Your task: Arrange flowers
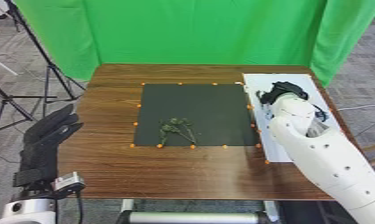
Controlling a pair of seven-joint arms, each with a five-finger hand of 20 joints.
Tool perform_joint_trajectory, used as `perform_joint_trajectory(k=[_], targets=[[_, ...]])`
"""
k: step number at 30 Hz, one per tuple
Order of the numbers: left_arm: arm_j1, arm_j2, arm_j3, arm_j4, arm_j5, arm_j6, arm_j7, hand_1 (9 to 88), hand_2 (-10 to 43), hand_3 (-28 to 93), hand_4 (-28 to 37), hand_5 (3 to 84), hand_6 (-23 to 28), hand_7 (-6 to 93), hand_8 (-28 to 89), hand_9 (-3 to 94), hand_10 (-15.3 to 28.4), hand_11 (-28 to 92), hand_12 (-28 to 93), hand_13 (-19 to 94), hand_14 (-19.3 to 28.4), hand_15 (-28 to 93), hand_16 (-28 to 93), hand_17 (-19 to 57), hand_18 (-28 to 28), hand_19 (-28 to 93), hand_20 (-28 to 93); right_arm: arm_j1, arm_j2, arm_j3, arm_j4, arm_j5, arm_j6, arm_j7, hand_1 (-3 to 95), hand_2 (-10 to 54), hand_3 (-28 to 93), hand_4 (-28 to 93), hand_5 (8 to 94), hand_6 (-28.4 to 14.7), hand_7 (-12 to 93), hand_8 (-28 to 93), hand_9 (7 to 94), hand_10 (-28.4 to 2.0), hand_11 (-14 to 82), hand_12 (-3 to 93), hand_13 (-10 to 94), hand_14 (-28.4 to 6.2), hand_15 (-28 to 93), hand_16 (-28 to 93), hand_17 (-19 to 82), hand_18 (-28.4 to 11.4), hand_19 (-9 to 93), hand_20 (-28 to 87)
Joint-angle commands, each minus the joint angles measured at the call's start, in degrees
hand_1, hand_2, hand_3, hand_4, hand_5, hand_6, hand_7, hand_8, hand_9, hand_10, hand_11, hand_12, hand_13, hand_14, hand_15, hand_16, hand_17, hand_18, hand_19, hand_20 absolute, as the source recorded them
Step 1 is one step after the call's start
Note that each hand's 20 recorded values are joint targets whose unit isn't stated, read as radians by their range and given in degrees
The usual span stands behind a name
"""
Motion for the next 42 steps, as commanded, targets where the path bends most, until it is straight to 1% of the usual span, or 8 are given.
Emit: perform_joint_trajectory(k=[1, 8, 13, 14, 26, 34, 36, 42], targets=[[0.0, -1.08, -0.05, 0.29, 0.63, -0.82, -0.40, 26.2, 5.6, 83, -19.2, 38.5, 9.4, 16.2, -11, 32.4, 19.1, 37, 6, 22, 26.0, 63, -17, -10.0, 21.1, 58, 3, -0.2, 1.1, -4.1, -1.0, -1.0, 2.9, 0.6, 24.4, 5.4, 73, -19, 60.5, -15.8, 16, -6, 60.8, -26.1, 30.5, 18.2, 67, -15.3, 72, 16, 49, -21.5, 90, -28], [-0.1, -1.62, -0.34, 0.36, 0.86, -1.35, -0.73, 26.3, 5.7, 83, -19.1, 38.5, 9.4, 16.2, -11, 32.4, 19.1, 37, 6, 23, 26.0, 63, -17, -10.0, 21.1, 58, 3, 0.0, 0.2, -6.0, -0.3, -1.5, 3.5, 0.7, 25.3, 4.4, 73, -20, 60.5, -14.6, 18, -6, 61.0, -25.3, 31.9, 18.3, 67, -14.9, 72, 16, 49, -21.3, 90, -28], [-0.1, -1.15, 0.00, 0.34, 0.57, -1.10, -0.38, 26.3, 5.7, 83, -18.9, 38.5, 9.4, 16.1, -11, 32.4, 19.1, 37, 6, 23, 26.0, 63, -17, -10.0, 21.2, 58, 3, 0.6, 0.1, -7.6, 0.3, -2.5, 4.0, 0.8, 26.3, 3.7, 73, -20, 61.2, -13.9, 19, -7, 61.8, -24.8, 32.7, 18.4, 68, -14.6, 72, 16, 49, -21.2, 90, -28], [-0.3, -1.60, -0.07, 0.39, 1.13, -1.56, -1.03, 26.3, 5.7, 83, -18.9, 38.5, 9.4, 16.1, -11, 32.4, 19.1, 37, 6, 23, 26.0, 63, -17, -10.0, 21.2, 58, 3, 0.1, -0.1, -7.1, 0.3, -2.8, 3.6, 1.1, 26.5, 3.5, 73, -20, 61.3, -13.8, 19, -7, 62.0, -24.7, 32.8, 18.4, 68, -14.6, 72, 16, 49, -21.2, 91, -28], [-0.6, -2.63, -0.42, 0.49, 1.86, -2.21, -1.47, 26.5, 5.9, 84, -18.5, 38.5, 9.4, 16.2, -11, 32.3, 19.1, 37, 6, 23, 26.1, 63, -17, -10.0, 21.2, 58, 3, 1.2, 0.1, -9.0, 3.1, -4.6, 3.5, 1.7, 30.5, 1.0, 73, -21, 63.7, -12.5, 22, -8, 64.4, -23.1, 35.3, 18.6, 70, -13.2, 71, 16, 50, -21.1, 91, -28], [-0.8, -2.73, -0.29, 0.52, 1.75, -2.35, -1.76, 26.6, 6.2, 83, -17.9, 38.5, 9.4, 16.3, -11, 32.3, 19.1, 37, 6, 23, 26.0, 63, -17, -10.0, 21.1, 58, 3, 1.0, -0.2, -10.1, 4.3, -6.3, 4.5, 1.0, 36.8, -0.7, 75, -24, 70.6, -7.6, 31, -9, 72.2, -18.6, 39.7, 19.8, 75, -9.6, 68, 17, 51, -20.4, 93, -28], [-0.6, -2.75, -0.35, 0.45, 1.85, -2.33, -1.80, 26.6, 6.2, 84, -17.8, 38.5, 9.4, 16.3, -11, 32.4, 19.1, 37, 6, 23, 26.0, 63, -17, -10.0, 21.2, 58, 2, 0.8, -0.3, -10.1, 4.5, -6.6, 5.0, 0.7, 42.6, -2.1, 73, -27, 72.2, -6.3, 32, 7, 75.6, -17.0, 40.8, 20.4, 77, -8.3, 67, 18, 51, -19.2, 93, -28], [-0.7, -2.54, -0.24, 0.47, 1.44, -1.95, -1.33, 26.6, 6.2, 84, -17.7, 38.6, 9.4, 16.3, -11, 32.4, 19.1, 37, 6, 23, 26.0, 63, -17, -10.0, 21.2, 58, 2, 0.8, -0.4, -10.1, 4.6, -6.9, 6.5, 0.0, 49.0, -1.7, 71, -28, 76.9, -4.3, 34, 10, 80.4, -14.5, 40.9, 20.8, 81, -6.2, 65, 19, 52, -17.5, 93, -28]])
